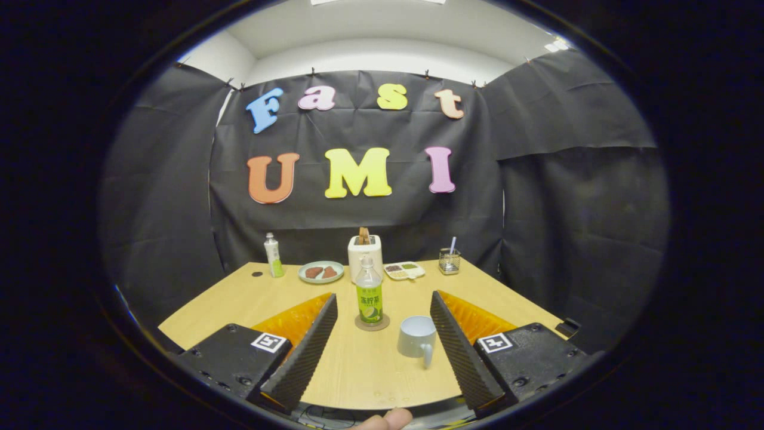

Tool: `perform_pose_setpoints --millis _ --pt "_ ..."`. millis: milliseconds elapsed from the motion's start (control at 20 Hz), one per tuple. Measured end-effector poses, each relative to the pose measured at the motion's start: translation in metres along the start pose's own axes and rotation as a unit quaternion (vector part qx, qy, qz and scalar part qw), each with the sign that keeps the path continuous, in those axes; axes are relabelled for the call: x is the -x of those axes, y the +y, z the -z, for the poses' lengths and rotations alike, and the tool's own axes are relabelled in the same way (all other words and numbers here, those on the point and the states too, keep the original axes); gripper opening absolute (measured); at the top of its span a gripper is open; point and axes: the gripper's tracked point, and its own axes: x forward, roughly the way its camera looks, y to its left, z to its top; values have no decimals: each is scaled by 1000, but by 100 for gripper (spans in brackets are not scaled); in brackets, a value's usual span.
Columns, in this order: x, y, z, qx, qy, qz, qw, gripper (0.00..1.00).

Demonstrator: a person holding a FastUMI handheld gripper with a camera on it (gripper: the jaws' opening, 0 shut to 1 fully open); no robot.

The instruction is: Take the bottle from table, then pour the juice into the cup, finally place the bottle on the coaster

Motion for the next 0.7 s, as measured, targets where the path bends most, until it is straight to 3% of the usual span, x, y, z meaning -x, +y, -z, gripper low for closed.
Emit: perform_pose_setpoints --millis 700 --pt "4 0 -3 1 -2 0 1000 100"
